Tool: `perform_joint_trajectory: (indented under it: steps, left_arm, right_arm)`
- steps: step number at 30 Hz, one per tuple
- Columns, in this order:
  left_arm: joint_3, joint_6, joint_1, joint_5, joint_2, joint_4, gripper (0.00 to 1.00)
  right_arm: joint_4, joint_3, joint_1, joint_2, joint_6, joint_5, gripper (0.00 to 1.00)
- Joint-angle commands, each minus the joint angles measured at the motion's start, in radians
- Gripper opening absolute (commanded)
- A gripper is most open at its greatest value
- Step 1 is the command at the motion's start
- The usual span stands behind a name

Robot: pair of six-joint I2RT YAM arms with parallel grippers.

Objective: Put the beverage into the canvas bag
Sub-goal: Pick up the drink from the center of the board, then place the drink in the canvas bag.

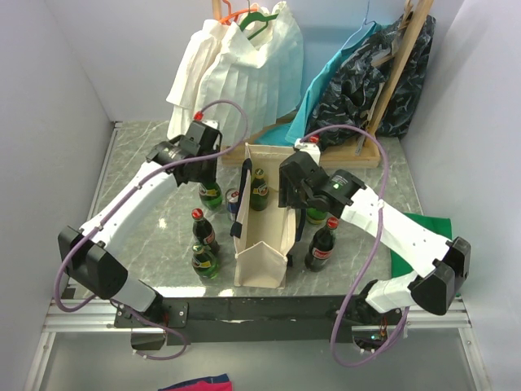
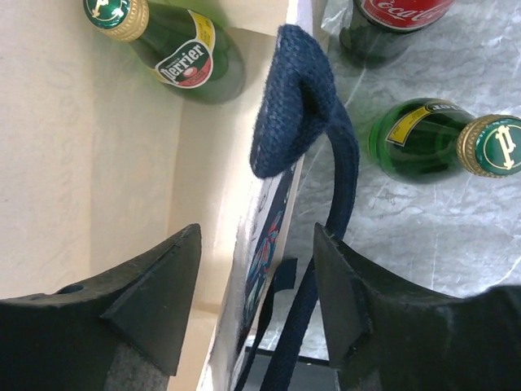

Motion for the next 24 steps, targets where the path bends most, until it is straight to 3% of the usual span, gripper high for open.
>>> perform_joint_trajectory:
  steps: [1,14,16,20,24]
  left_arm:
    - [0.101,0.027,0.024,0.015,-0.037,0.042,0.01]
    - [0.374,0.063,0.05,0.042,-0.025,-0.082,0.01]
    - [0.43,0.066,0.05,0.043,-0.016,-0.096,0.01]
    - [0.495,0.075,0.05,0.052,-0.011,-0.112,0.01]
    - [0.53,0.066,0.05,0.085,-0.017,-0.096,0.01]
  right_arm:
    - [0.045,-0.005,0.006,-0.06,0.02,0.017,0.65]
    - [0.044,-0.005,0.006,-0.091,0.012,0.028,0.67]
    - [0.042,-0.007,0.006,-0.097,0.012,0.029,0.62]
    - [0.042,-0.017,0.006,-0.105,0.011,0.029,0.34]
    - [0.039,-0.033,0.004,-0.111,0.012,0.032,0.14]
